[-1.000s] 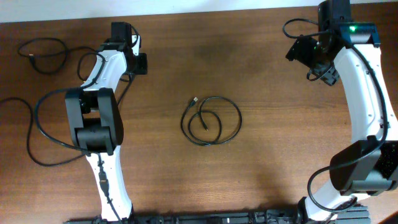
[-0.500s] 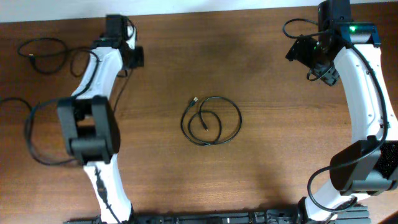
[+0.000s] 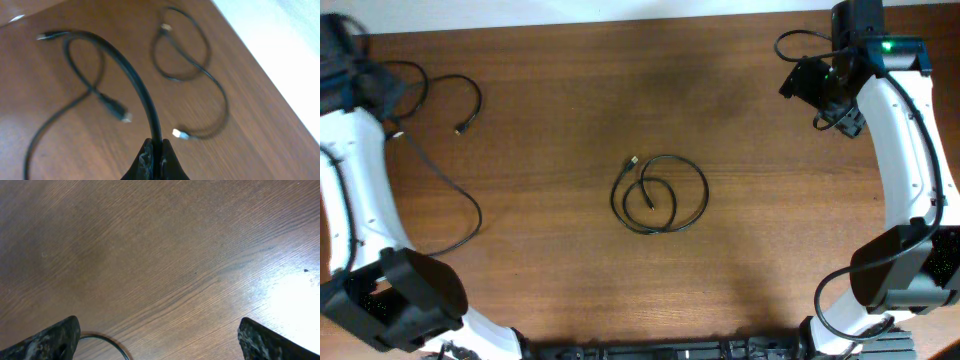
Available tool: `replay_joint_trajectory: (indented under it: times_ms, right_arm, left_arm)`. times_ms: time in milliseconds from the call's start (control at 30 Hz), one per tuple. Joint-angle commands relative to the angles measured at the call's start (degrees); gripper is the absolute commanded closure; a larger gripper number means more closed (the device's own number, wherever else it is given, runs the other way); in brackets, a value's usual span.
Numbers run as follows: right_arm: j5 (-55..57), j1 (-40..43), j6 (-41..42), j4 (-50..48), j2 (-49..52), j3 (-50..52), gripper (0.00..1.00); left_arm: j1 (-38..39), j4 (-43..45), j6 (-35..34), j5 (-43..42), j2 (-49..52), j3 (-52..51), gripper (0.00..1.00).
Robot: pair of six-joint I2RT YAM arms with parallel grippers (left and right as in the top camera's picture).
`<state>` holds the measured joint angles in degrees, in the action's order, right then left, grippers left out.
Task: Untangle cables
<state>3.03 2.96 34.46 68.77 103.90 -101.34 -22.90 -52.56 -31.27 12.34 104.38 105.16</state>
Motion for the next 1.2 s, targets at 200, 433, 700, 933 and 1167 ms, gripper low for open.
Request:
replay_joint_trajectory:
  times_ms: [200, 433, 700, 933, 1167]
  right_arm:
    - [0.9, 0.0, -0.1, 0.0, 0.5, -0.1, 0.02]
    - [0.8, 0.0, -0.1, 0.0, 0.5, -0.1, 0.02]
    - [0.9, 0.0, -0.1, 0.0, 0.5, -0.1, 0.02]
    - [0.8, 0.0, -0.1, 0.0, 0.5, -0.1, 0.02]
    - [0.8, 0.0, -0.1, 0.0, 0.5, -0.1, 0.01]
  left_arm:
    - [-15.8, -1.4, -7.1, 1.0, 3.2, -0.1, 1.00]
    - [-19.3, 0.4, -7.1, 1.0, 16.6, -0.1, 1.00]
    - [-20.6, 5.3, 0.8, 1.0, 19.3, 0.9, 0.40]
    - [-20.4, -1.5, 0.7, -2.5, 15.7, 3.9, 0.50]
    - [-20.6, -13.3, 2.4, 2.9, 16.9, -2.9, 0.01]
